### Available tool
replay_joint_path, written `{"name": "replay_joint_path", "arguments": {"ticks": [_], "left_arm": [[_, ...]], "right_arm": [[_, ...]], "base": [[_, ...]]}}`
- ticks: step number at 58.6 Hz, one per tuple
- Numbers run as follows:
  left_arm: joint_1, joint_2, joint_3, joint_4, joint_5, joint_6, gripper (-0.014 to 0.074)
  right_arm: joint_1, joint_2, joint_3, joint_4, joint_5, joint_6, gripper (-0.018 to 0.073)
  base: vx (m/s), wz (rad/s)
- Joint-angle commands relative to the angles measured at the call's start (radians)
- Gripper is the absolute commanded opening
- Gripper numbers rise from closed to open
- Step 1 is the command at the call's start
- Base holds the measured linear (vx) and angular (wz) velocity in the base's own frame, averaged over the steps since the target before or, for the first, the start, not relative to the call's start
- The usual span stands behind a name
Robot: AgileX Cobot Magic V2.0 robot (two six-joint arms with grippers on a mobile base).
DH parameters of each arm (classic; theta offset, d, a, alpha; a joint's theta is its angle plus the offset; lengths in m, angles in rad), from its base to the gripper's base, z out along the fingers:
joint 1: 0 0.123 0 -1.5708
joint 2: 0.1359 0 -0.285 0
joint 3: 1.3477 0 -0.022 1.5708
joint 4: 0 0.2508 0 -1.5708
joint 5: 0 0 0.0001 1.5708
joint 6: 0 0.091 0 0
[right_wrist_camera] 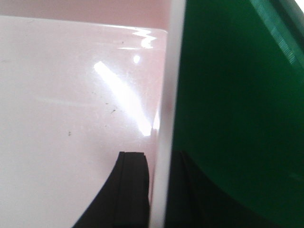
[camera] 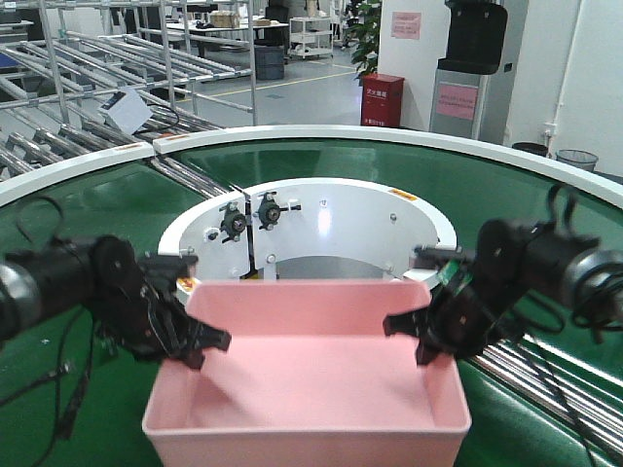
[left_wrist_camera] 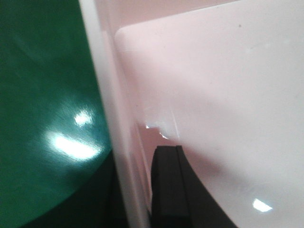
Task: Grab pink bin and stack on right shelf
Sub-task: 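Close both grippers on the pink bin's side walls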
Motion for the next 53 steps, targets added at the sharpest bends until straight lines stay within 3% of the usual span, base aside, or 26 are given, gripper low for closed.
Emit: {"name": "replay_joint_path", "arguments": {"ticks": [1,9,19,26,27,29,38,53], "left_arm": [[0.0,-0.176,-0.031,-0.005,-0.046,0.028,-0.0005],[0.0,-0.315,-0.03,0.027,-0.092,0.028,-0.0005],[0.0,-0.46,0.016,0.046,-0.071,0.023,-0.0005],[0.0,-0.596,0.187,0.045,-0.13,-0.002,-0.0005],[0.0,-0.815,0.427,0.045,-0.309,-0.036,-0.0001],[0.0,-0.846,0.462,0.045,-0.34,-0.036,-0.0002],[0.0,-0.929,0.519,0.045,-0.333,-0.036,-0.0002],[0.0,-0.914,0.518,0.043,-0.324,-0.035,-0.0001]], "right_arm": [[-0.01,-0.166,-0.033,0.014,-0.044,-0.054,-0.0011],[-0.01,-0.291,-0.031,0.012,-0.064,-0.058,-0.001],[-0.01,-0.425,-0.017,0.012,-0.048,-0.053,-0.001],[-0.01,-0.548,0.137,0.01,-0.099,-0.043,-0.0008],[-0.01,-0.695,0.318,0.01,-0.249,-0.034,-0.0008],[-0.01,-0.713,0.342,0.01,-0.252,-0.034,-0.0008],[-0.01,-0.76,0.381,0.011,-0.216,-0.034,-0.0008],[-0.01,-0.767,0.387,0.011,-0.209,-0.034,-0.0008]], "base": [[0.0,0.0],[0.0,0.0],[0.0,0.0],[0.0,0.0],[0.0,0.0],[0.0,0.0],[0.0,0.0],[0.0,0.0]]}}
